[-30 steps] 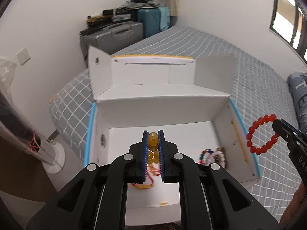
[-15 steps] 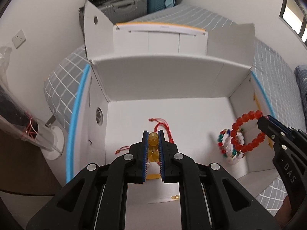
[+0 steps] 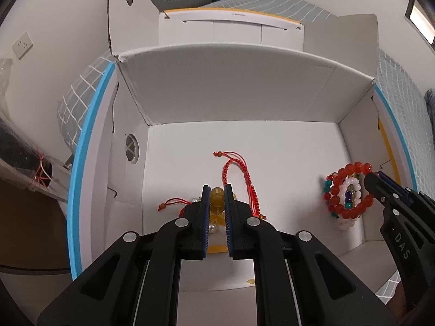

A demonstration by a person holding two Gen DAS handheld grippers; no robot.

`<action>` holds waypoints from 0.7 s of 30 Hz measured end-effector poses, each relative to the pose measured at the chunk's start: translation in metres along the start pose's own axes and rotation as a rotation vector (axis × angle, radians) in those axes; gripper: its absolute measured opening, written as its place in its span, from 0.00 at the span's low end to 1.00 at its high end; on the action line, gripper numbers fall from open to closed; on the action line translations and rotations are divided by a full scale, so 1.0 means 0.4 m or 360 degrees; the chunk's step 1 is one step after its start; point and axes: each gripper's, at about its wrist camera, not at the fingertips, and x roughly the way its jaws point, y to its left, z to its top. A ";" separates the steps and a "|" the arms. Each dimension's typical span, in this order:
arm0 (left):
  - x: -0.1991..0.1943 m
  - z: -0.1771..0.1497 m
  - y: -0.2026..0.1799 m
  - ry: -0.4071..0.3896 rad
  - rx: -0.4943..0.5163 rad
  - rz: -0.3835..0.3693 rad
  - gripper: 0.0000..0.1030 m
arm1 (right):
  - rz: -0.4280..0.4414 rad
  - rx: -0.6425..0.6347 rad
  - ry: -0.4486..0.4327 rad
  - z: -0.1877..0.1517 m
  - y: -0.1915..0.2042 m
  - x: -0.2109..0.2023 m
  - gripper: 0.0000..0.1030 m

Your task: Organize jewelry

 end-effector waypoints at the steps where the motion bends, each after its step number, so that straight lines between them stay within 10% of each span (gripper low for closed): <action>1: 0.002 -0.001 0.001 0.0004 -0.0001 -0.0002 0.10 | 0.0002 0.0000 -0.0001 0.001 -0.001 -0.001 0.13; 7: -0.022 -0.003 0.003 -0.0044 -0.0002 -0.0004 0.12 | 0.0015 -0.0021 -0.0057 0.003 0.009 -0.038 0.14; 13: -0.101 -0.023 0.002 -0.0174 0.0006 0.0006 0.53 | 0.0027 -0.0003 -0.0178 -0.013 -0.005 -0.109 0.56; 21: -0.217 -0.086 0.001 -0.0379 0.0021 -0.0016 0.74 | 0.0012 -0.0037 -0.0340 -0.063 -0.028 -0.212 0.85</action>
